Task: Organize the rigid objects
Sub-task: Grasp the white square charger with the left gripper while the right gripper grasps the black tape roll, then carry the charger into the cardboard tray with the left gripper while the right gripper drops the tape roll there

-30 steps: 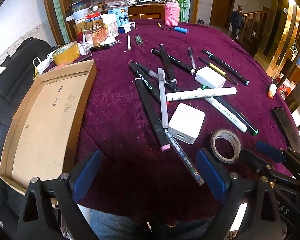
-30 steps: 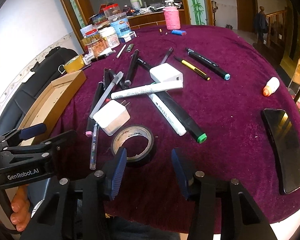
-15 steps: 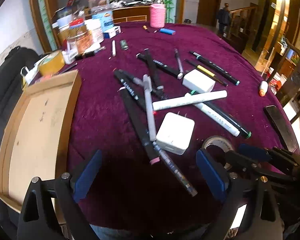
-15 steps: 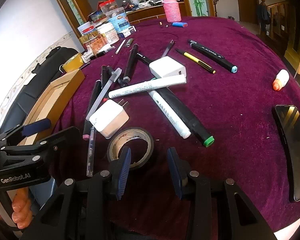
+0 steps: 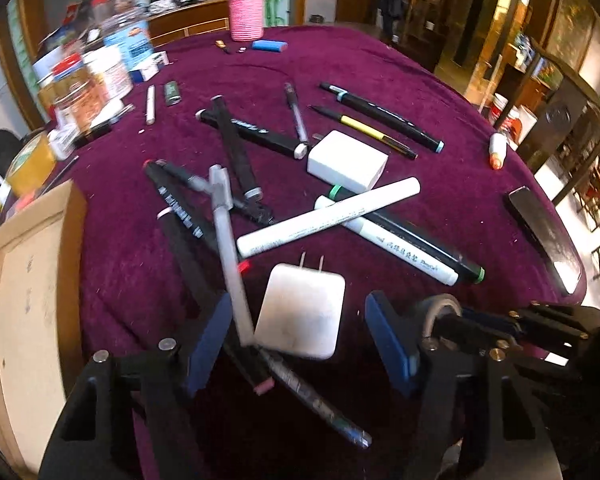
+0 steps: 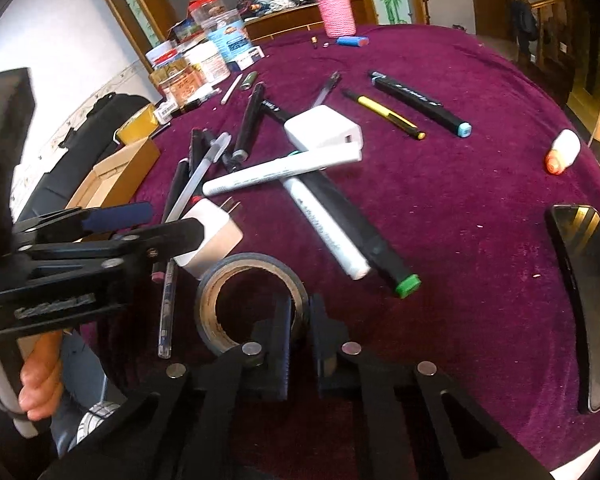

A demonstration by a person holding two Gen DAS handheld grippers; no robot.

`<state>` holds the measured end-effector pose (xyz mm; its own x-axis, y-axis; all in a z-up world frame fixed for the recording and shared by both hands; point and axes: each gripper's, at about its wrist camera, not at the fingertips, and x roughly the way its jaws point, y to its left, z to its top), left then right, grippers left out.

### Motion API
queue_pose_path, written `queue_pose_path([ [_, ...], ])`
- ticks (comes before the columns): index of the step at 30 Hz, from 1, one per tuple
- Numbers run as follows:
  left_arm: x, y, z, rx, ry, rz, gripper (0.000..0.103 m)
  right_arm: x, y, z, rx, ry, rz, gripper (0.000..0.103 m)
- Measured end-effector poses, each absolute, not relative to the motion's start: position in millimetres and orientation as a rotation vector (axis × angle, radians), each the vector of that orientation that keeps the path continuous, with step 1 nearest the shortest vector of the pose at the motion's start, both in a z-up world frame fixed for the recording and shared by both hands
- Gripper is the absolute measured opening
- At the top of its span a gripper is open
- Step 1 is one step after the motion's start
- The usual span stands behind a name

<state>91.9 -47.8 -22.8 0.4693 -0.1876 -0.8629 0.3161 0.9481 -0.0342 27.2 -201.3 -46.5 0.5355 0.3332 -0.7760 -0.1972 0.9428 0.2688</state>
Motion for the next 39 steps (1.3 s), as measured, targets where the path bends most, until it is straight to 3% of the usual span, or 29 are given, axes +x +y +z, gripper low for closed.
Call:
queue_pose_path([
  [5,100.0,-57.1,-32.0,0.191,1.055,-0.343,0.067,24.5,-203.5,-43.8,0.159,0.934,0.313,0.008],
  [7,99.9,-59.9,-37.0,0.211,1.076,-0.362,0.049,22.7,-203.4,-42.5,0.142,0.92,0.301,0.008],
  [9,98.0,-59.8,-39.1,0.226,1.083,-0.358,0.044,22.3,-205.0,-42.3,0.148,0.918,0.305,0.008],
  [19,100.6,-61.4,-47.5,0.196,1.12,-0.352,0.044,24.8,-208.8,-45.7,0.167,0.928,0.302,0.008],
  [27,73.4,-39.7,-20.5,0.057,1.064,-0.287,0.043,27.2,-208.6,-40.8,0.203,0.91,0.348,0.008],
  [39,23.1,78.5,38.3,-0.26,0.923,-0.012,0.044,33.1,-160.8,-4.5,0.152,0.886,0.554,0.008],
])
